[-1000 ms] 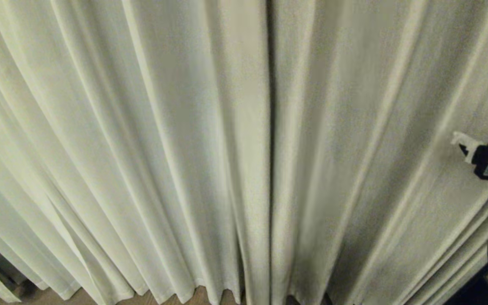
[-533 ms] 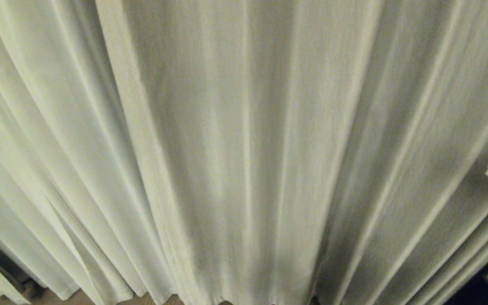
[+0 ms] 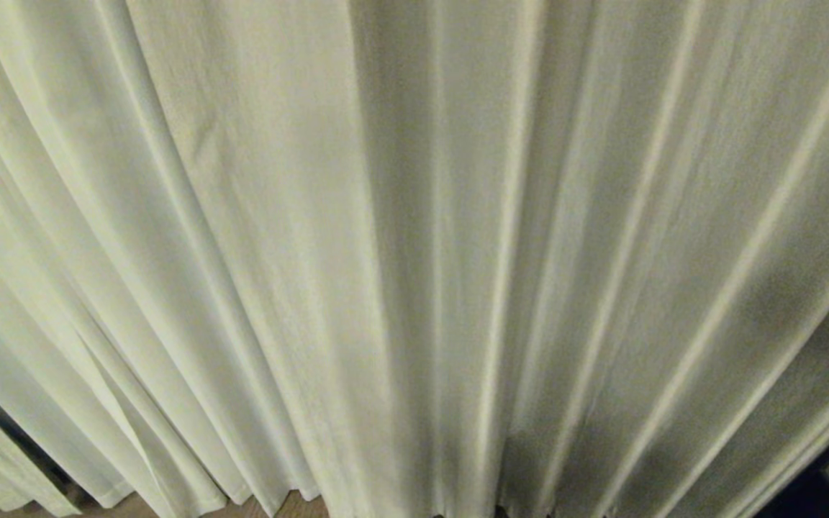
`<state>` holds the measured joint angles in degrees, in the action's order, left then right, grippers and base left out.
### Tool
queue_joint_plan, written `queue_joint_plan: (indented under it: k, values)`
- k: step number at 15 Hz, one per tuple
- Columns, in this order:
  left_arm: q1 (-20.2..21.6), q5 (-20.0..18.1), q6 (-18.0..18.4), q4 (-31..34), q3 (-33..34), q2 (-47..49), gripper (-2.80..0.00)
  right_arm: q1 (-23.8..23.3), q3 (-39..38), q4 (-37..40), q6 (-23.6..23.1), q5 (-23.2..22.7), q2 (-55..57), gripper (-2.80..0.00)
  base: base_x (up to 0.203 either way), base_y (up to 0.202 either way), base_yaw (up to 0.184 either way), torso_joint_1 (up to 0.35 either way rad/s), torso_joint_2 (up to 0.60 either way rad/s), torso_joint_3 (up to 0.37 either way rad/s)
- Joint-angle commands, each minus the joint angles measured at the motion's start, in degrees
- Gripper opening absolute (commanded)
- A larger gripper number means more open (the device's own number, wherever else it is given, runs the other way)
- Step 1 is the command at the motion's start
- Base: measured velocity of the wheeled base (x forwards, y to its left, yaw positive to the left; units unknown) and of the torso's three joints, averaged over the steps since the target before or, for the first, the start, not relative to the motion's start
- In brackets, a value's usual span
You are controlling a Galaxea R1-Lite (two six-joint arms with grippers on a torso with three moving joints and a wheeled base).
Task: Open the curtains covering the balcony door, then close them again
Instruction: Close the outer curtains on both sides
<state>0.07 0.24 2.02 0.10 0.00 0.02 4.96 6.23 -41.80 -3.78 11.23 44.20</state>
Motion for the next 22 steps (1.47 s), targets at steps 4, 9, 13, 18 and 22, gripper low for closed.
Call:
queue_joint_plan:
  k: [4, 9, 13, 18, 22]
  values:
    - [0.0, 0.0, 0.1, 0.0, 0.0, 0.0, -2.8, -0.7, -6.2, 12.6, -1.9, -2.7, -20.2, -2.8, 0.0, 0.0, 0.0, 0.0, 0.0, 0.0]
    - [0.0, 0.0, 0.0, 0.0, 0.0, 0.0, -2.8, -3.9, -6.2, 32.0, -3.2, -6.1, -36.0, -2.8, 0.0, 0.0, 0.0, 0.0, 0.0, 0.0]
    - [0.0, 0.0, 0.0, 0.0, 0.0, 0.0, -2.8, -5.0, -6.2, 38.2, -1.1, -11.8, -44.2, -2.8, 0.0, 0.0, 0.0, 0.0, 0.0, 0.0]
    - [0.0, 0.0, 0.0, 0.0, 0.0, 0.0, -2.8, -5.0, -6.2, 38.3, 3.1, -11.7, -44.2, -2.8, 0.0, 0.0, 0.0, 0.0, 0.0, 0.0]
    - [0.0, 0.0, 0.0, 0.0, 0.0, 0.0, -2.8, -5.0, -6.2, 38.3, 3.1, -11.7, -44.2, -2.8, 0.0, 0.0, 0.0, 0.0, 0.0, 0.0]
